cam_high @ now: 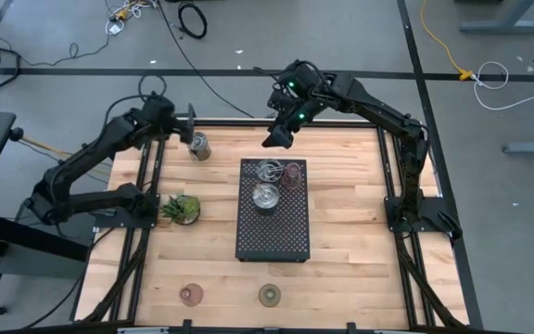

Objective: Pick & Place candle stick holders
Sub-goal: Put the silver scented candle on the shelf aligned with the silver scented candle

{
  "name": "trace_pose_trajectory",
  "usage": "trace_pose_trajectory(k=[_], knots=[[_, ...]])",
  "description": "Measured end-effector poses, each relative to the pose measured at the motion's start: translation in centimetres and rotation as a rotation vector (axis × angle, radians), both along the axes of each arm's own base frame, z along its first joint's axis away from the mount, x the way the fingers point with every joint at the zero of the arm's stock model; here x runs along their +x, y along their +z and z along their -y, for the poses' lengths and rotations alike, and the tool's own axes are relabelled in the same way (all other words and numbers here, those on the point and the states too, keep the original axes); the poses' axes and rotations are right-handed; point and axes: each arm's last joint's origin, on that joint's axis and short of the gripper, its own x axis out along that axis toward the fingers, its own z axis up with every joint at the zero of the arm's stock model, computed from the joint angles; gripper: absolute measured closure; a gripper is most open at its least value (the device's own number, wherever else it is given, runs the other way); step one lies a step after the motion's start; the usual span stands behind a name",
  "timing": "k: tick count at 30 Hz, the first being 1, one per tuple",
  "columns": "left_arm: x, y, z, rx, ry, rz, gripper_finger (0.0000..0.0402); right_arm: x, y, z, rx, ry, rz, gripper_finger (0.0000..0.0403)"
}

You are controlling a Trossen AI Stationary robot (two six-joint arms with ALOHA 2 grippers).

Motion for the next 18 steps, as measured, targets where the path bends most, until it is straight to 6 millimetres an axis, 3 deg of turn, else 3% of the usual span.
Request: trace_pose_trajectory(k=[4,7,13,18], knots=[[0.7,-0.9,-0.1,-0.138,-0.072,0.062,0.0003,0.1,0.0,-0.3,-0.001,0.008,0.002,0.0021],[1.0,-0.9,-0.5,-0.093,-0.153,0.02,0.0003,0.2,0.0,-0.5,-0.001,0.015,0.002,0.0021],[1.1,-1.0,-0.4,-0.148,-0.106,0.1,0.0003,0.4,0.0,-0.9,0.003,0.022,0.001,0.0021],[1.3,-0.9,-0.4,-0.136,-0.203,0.091,0.0003,0.4,0.0,-1.0,0.018,0.009,-0.003,0.0021]])
